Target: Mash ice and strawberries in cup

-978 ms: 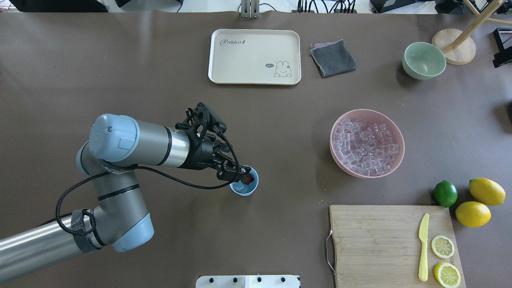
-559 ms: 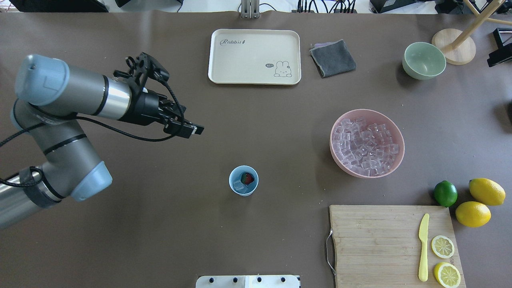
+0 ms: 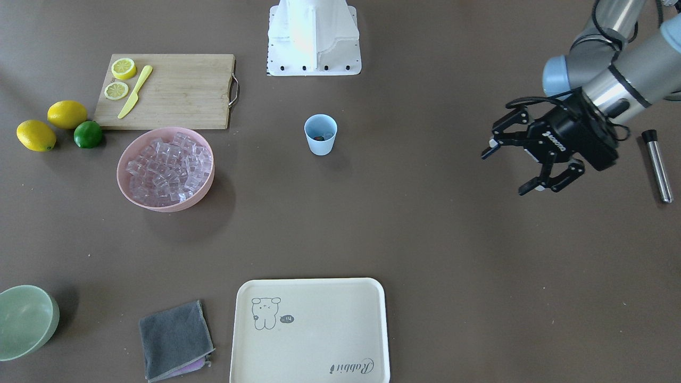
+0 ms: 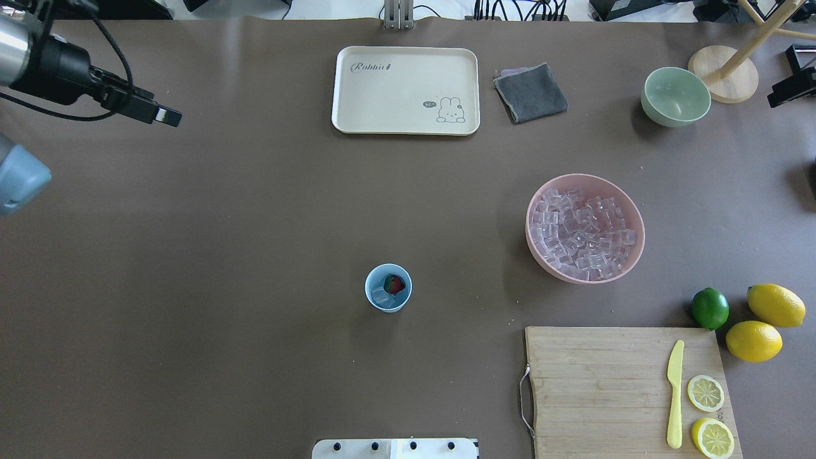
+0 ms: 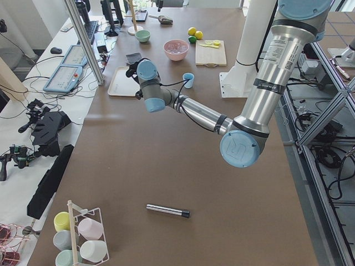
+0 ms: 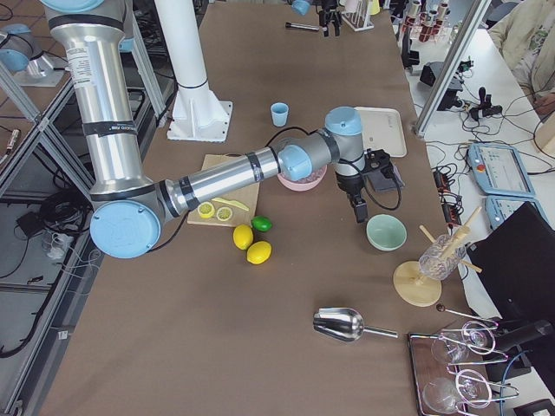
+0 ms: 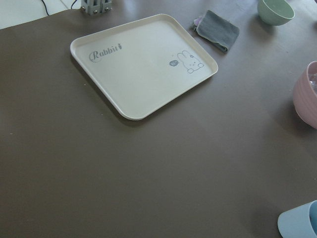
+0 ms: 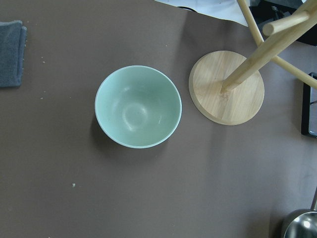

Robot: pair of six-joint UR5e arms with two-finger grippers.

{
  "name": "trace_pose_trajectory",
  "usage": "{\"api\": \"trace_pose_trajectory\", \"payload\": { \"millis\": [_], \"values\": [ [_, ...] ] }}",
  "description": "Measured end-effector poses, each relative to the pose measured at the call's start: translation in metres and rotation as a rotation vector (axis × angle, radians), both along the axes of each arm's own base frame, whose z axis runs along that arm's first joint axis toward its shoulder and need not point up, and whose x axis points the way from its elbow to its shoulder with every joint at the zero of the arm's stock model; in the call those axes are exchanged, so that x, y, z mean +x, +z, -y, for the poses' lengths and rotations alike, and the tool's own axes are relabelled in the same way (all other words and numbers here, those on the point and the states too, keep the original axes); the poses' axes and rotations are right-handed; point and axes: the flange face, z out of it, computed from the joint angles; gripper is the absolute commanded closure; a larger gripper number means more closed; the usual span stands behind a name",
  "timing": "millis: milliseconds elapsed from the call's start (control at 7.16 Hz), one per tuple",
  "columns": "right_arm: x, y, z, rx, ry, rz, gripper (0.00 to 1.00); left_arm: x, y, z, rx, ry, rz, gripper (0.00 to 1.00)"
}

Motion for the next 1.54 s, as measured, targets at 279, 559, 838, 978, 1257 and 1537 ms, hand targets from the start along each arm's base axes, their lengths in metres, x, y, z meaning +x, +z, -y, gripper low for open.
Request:
{"api": "trace_pose_trajectory", "payload": {
  "millis": [279,559,838,978,1257,1537],
  "values": [
    [0.001,-0.004,-0.005,0.003,-0.001,0.012,0.0,-0.07,0.071,0.022,-0.029,-0.034,0.063,0.03],
    [0.001,-0.008,-0.007,0.008,-0.001,0.016,0.0,-0.125,0.136,0.025,-0.16,-0.099,0.104,0.03],
    [0.0,-0.013,-0.008,0.018,-0.002,0.018,0.0,-0.162,0.184,0.031,-0.344,-0.138,0.148,0.03],
    [-0.004,-0.015,-0.008,0.025,-0.008,0.016,0.0,-0.181,0.204,0.033,-0.447,-0.16,0.168,0.02],
    [-0.008,-0.026,-0.01,0.051,-0.02,0.021,0.0,-0.203,0.246,0.031,-0.577,-0.183,0.218,0.02],
    [-0.012,-0.033,-0.011,0.076,-0.022,0.015,0.0,-0.207,0.295,0.022,-0.612,-0.167,0.291,0.02]
  ]
}}
